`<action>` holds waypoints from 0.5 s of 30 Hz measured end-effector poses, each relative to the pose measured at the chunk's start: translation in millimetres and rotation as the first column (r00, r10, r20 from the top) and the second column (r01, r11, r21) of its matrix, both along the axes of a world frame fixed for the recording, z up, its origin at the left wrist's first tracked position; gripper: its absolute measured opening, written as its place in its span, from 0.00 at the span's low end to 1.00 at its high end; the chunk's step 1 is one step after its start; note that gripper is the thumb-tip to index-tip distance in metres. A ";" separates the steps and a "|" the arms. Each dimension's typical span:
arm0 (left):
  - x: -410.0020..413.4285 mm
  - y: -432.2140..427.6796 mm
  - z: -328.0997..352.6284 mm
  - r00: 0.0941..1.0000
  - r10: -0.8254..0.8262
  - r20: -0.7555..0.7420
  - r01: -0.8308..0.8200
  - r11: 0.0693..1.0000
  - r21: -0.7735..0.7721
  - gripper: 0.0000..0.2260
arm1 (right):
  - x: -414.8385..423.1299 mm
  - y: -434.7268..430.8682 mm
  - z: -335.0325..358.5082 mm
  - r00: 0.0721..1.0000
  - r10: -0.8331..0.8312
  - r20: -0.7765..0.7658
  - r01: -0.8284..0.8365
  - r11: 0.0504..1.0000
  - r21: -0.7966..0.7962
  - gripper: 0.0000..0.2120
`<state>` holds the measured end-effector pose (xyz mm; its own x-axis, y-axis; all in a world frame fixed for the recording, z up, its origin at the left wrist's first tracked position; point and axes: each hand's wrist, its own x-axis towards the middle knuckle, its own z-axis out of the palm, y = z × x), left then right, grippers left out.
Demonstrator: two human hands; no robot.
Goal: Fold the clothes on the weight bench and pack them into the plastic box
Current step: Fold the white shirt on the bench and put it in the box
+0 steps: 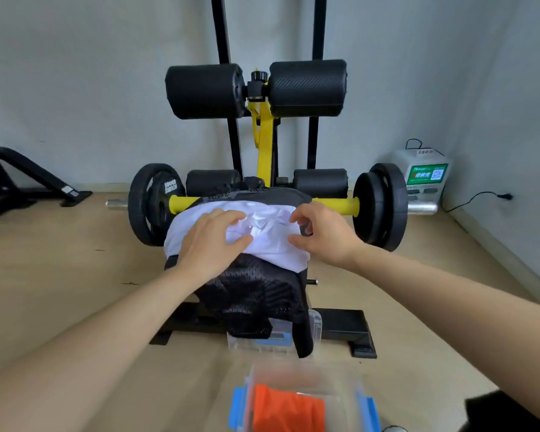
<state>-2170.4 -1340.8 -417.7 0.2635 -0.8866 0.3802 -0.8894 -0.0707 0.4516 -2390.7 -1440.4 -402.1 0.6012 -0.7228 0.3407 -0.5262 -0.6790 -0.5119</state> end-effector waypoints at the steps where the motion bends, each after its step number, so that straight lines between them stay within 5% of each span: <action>1: 2.8 -5.5 -2.6 1.000 -0.013 0.004 0.013 1.000 0.020 0.19 | 4.3 -7.9 -3.0 1.000 -0.023 -0.016 0.024 0.999 0.029 0.17; 4: 2.7 -16.4 -5.7 0.998 -0.044 0.042 0.044 0.999 -0.002 0.11 | 15.1 -24.0 -12.8 0.999 -0.047 -0.023 0.050 0.982 0.184 0.28; 9: -0.9 -21.2 8.8 0.988 0.025 -0.150 -0.030 0.999 -0.033 0.07 | 28.5 -26.5 -19.2 0.994 -0.094 0.051 0.075 0.953 0.295 0.28; 11: 4.7 -20.6 19.6 0.971 0.044 -0.236 -0.066 0.994 -0.087 0.07 | 30.7 -25.2 -14.5 0.995 -0.082 0.061 0.061 0.956 0.286 0.22; 13: 9.4 -15.7 31.7 0.942 0.011 -0.337 -0.062 0.988 -0.144 0.07 | 31.0 -25.7 -7.7 0.996 -0.066 0.065 0.049 0.970 0.238 0.05; 15: 15.3 -10.1 39.9 0.903 -0.037 -0.428 -0.040 0.985 -0.170 0.08 | 28.9 -24.3 2.4 0.990 -0.033 0.139 -0.002 0.971 0.239 0.06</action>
<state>-2155.2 -1350.9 -377.9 0.4362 -0.8178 0.3753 -0.6076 0.0400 0.7932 -2361.8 -1464.8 -399.7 0.5473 -0.8023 0.2381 -0.4464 -0.5206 -0.7278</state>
